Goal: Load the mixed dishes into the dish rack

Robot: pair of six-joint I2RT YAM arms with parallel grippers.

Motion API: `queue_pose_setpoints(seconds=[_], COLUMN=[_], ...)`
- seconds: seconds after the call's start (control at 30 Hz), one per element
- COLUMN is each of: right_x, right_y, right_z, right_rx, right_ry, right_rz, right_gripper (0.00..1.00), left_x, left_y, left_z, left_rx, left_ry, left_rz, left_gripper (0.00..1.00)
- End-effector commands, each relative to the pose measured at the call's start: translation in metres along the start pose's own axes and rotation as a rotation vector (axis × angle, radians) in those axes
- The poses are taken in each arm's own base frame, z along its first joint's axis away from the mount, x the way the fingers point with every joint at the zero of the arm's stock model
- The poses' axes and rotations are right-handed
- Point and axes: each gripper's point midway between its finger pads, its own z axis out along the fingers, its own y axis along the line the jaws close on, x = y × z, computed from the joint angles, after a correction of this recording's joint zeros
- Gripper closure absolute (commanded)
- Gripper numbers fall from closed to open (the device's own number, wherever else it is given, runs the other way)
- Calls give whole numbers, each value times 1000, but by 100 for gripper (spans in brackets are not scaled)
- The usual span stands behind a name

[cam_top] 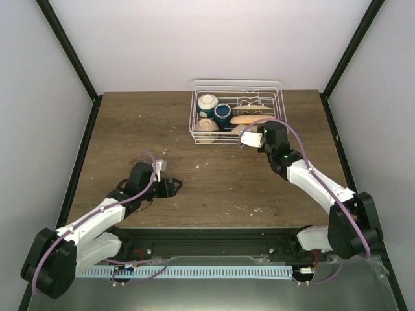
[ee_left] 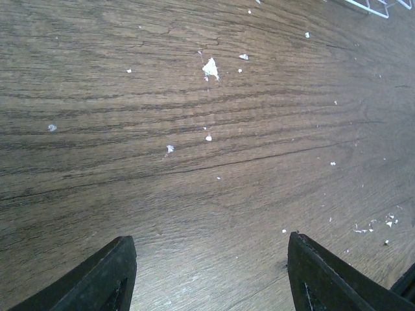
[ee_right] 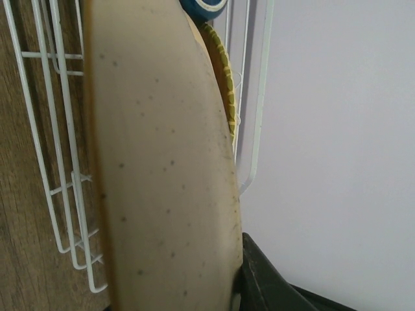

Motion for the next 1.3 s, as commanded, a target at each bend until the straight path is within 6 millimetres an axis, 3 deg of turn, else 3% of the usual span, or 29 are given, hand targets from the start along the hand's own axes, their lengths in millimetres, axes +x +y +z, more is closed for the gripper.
queue_pose_setpoints(seconds=[0.0,0.23,0.33,0.63,0.73,0.83,0.93,1.07,1.27], right_x=[-7,0,6,8,7,5,4,5,0], right_y=[-66,-62,-62,-49,-46,-44,-41,-32,-21], right_z=[-5,11,19,38,42,46,50,53,40], right_rx=[155,133,144,120,116,103,76,31,-25], right_ry=[-55,-66,-66,-81,-88,-101,-112,-113,-147], right_rz=[39,48,58,81,87,102,119,137,191], right_gripper=[99,98,86,83,78,62,35,25,13], left_x=[-4,-4,-4,-3,-3,-2,-2,-2,-2], left_y=[-1,-2,-3,-5,-7,-8,-9,-11,-11], left_z=[0,0,0,4,6,8,10,11,11], left_rx=[10,12,15,32,41,51,57,65,69], left_ry=[-14,-14,-11,6,15,25,29,34,35], left_rz=[2,4,4,-6,-2,-3,-4,-3,-1], left_gripper=[34,34,34,34,35,35,35,35,35])
